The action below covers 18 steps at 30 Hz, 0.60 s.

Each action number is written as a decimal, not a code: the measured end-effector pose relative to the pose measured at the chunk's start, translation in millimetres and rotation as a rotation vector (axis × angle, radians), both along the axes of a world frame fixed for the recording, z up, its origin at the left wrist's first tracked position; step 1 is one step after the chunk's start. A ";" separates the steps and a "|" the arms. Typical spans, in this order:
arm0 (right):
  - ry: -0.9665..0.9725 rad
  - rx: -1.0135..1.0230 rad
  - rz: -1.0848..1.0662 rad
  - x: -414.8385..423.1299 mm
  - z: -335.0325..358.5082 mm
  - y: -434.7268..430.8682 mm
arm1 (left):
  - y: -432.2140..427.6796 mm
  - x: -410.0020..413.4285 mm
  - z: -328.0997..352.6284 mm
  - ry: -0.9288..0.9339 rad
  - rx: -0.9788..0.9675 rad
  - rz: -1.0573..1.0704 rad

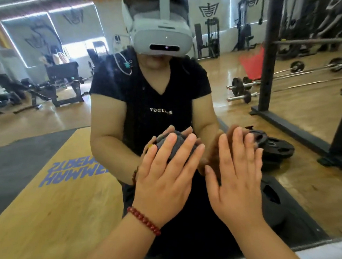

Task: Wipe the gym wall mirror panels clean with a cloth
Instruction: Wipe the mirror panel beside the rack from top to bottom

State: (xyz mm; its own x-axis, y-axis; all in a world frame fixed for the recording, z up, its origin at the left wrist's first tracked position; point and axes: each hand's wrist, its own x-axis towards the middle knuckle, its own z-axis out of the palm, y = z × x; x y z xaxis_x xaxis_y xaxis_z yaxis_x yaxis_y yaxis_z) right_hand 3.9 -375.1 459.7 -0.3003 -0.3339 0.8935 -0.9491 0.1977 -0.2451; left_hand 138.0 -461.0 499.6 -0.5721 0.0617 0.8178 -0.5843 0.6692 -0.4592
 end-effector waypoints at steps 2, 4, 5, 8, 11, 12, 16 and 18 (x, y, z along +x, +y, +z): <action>0.016 0.004 0.008 0.0 -13.3 -1.5 | 4.8 -9.4 11.8 0.049 0.014 -0.050; 0.017 -0.007 0.017 -1.2 -17.6 -2.8 | 10.5 -24.6 39.0 0.152 0.036 -0.072; 0.010 -0.014 0.024 -1.5 -18.3 -3.4 | 12.0 -32.6 51.5 0.219 0.055 -0.078; -0.014 -0.033 0.041 -2.1 -23.5 -4.7 | 13.5 -53.0 45.0 0.315 0.062 -0.090; -0.034 0.018 0.049 -5.2 -46.5 -0.4 | 15.6 -42.6 -35.9 0.116 0.077 -0.043; -0.027 0.041 0.046 -7.0 -57.2 3.1 | 13.8 -31.9 -65.9 0.037 0.096 -0.019; 0.018 0.118 0.059 -14.7 -86.1 17.9 | 8.8 2.9 -106.9 -0.089 0.097 0.069; 0.002 0.128 0.074 -14.7 -90.6 20.6 | 10.1 0.7 -76.6 0.036 0.133 0.046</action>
